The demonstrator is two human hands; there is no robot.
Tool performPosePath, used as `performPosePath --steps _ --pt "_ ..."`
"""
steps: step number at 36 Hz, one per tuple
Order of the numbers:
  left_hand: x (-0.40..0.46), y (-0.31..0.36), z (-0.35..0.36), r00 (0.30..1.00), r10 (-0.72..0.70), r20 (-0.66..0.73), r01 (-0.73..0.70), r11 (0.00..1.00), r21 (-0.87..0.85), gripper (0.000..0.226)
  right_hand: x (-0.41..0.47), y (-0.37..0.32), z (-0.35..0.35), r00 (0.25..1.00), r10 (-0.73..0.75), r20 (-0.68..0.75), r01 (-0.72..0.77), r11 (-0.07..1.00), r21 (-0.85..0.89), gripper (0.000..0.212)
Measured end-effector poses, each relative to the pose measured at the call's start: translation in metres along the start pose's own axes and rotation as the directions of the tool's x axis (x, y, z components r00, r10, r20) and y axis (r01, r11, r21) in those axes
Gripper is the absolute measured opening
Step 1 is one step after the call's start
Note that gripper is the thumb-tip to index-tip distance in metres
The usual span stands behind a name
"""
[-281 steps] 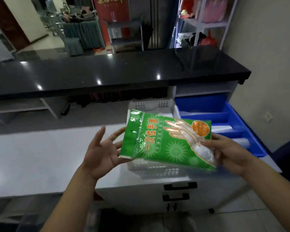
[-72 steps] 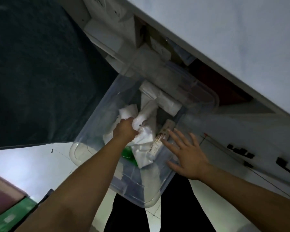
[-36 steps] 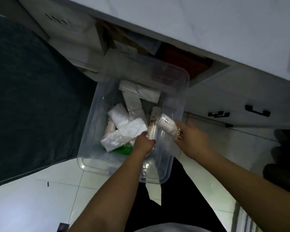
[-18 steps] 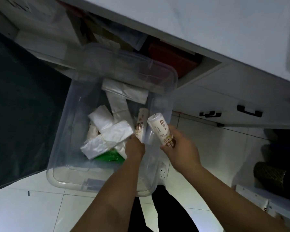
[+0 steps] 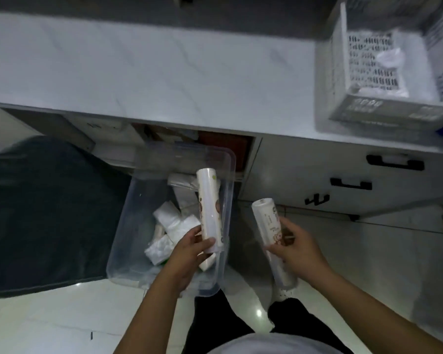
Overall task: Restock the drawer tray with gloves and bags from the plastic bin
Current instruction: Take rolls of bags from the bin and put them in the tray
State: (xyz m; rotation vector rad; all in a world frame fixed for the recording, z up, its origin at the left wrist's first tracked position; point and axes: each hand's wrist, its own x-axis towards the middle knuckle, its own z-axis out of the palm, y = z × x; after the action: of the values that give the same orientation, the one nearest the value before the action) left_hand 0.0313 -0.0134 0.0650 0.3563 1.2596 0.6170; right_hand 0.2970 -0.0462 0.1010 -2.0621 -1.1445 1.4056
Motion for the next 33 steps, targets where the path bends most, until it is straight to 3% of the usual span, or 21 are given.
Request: performPosePath --steps 4,7,11,14,19,23,27,33 --pt "-0.076 0.011 0.051 0.987 0.125 0.1 -0.124 0.992 -0.015 0.079 -0.024 0.005 -0.057 0.995 -0.098 -0.007 0.099 0.989 0.114 0.066" --pt "-0.115 -0.003 0.095 0.956 0.204 0.21 -0.176 0.974 -0.146 0.089 -0.038 0.005 -0.102 0.98 -0.197 -0.021 0.198 0.968 0.152 0.063" --pt "-0.144 -0.029 0.163 0.864 0.286 0.414 -0.219 0.955 -0.202 0.102 -0.05 0.011 -0.156 0.958 -0.279 -0.07 0.288 0.94 0.183 0.068" --pt "-0.147 -0.037 0.209 0.809 0.303 0.504 -0.237 0.952 -0.192 0.098 -0.061 0.024 -0.192 0.946 -0.299 -0.126 0.319 0.927 0.197 0.071" --pt "-0.141 -0.027 0.269 0.818 0.332 0.469 -0.274 0.943 -0.189 0.097 -0.081 0.055 -0.241 0.924 -0.308 -0.227 0.354 0.913 0.202 0.077" --pt "-0.133 -0.019 0.302 0.828 0.321 0.46 -0.271 0.947 -0.174 0.08 -0.098 0.077 -0.274 0.905 -0.308 -0.294 0.373 0.907 0.197 0.076" --pt "-0.12 -0.009 0.329 0.832 0.343 0.436 -0.357 0.933 -0.052 0.062 -0.105 0.092 -0.306 0.874 -0.295 -0.385 0.393 0.897 0.204 0.074" --pt "-0.098 0.015 0.367 0.804 0.351 0.48 -0.452 0.886 0.109 0.078 -0.099 0.099 -0.351 0.807 -0.279 -0.52 0.436 0.876 0.207 0.075"
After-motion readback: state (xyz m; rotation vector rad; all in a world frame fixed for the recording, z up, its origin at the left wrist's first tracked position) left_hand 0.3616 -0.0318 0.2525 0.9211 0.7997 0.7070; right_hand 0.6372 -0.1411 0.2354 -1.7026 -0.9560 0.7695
